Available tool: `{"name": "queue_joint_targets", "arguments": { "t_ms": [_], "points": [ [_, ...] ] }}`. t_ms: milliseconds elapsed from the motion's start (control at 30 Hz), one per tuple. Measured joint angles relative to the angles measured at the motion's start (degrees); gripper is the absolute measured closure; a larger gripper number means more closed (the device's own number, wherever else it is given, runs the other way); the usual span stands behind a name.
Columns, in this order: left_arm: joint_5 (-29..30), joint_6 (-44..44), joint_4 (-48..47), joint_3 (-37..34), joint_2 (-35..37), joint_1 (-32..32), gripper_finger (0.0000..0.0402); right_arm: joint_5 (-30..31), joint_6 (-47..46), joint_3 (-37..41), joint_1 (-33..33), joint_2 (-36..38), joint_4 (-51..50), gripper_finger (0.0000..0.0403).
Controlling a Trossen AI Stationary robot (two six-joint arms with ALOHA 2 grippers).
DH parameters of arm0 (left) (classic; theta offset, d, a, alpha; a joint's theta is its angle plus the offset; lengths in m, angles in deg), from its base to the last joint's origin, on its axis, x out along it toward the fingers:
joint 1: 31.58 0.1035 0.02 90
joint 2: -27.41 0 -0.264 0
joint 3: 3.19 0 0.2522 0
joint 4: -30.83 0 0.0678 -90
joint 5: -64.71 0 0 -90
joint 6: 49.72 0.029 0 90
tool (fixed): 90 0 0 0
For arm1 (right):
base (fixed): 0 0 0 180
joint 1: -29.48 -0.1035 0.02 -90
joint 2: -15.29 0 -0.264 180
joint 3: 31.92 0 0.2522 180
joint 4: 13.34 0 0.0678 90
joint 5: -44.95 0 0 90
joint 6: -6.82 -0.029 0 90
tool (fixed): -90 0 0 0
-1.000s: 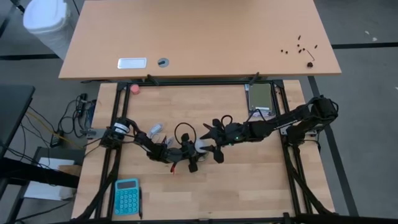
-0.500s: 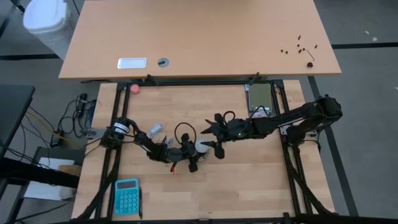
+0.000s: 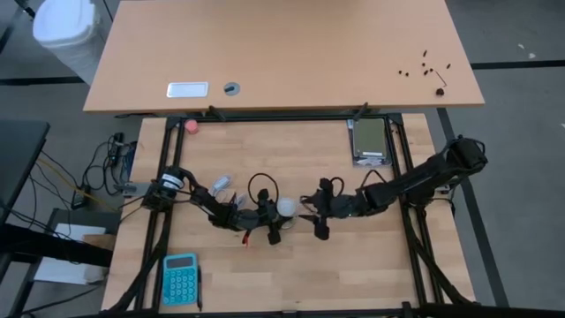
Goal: Screw lightbulb
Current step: Insert the lightbulb into the lamp holder
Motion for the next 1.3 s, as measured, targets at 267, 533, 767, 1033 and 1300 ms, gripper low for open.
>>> {"name": "queue_joint_targets", "arguments": {
  "t_ms": [267, 533, 767, 1033, 1300],
  "points": [
    [-0.8, 0.1, -0.1, 0.0, 0.0, 0.1, 0.0208, -2.8, 2.5, 14.2, 2.2, -5.1, 34.6, 0.0143],
    [-1.8, -0.2, 0.0, 0.0, 0.0, 0.1, 0.0208, -6.3, 4.8, 9.4, 3.2, -15.7, 39.5, 0.012],
    [-3.1, -0.4, -0.1, 0.0, 0.0, 0.1, 0.0208, -8.1, 7.1, 4.7, 3.5, -19.0, 40.2, 0.0122],
    [-3.4, -0.5, -0.2, 0.0, 0.0, 0.1, 0.0208, -7.3, 7.5, 3.1, 3.7, -20.6, 39.6, 0.0133],
    [-3.4, -0.5, -0.3, 0.0, 0.0, 0.1, 0.0208, -7.9, 7.5, 3.1, 5.5, -20.6, 40.3, 0.0148]
  ]
}}
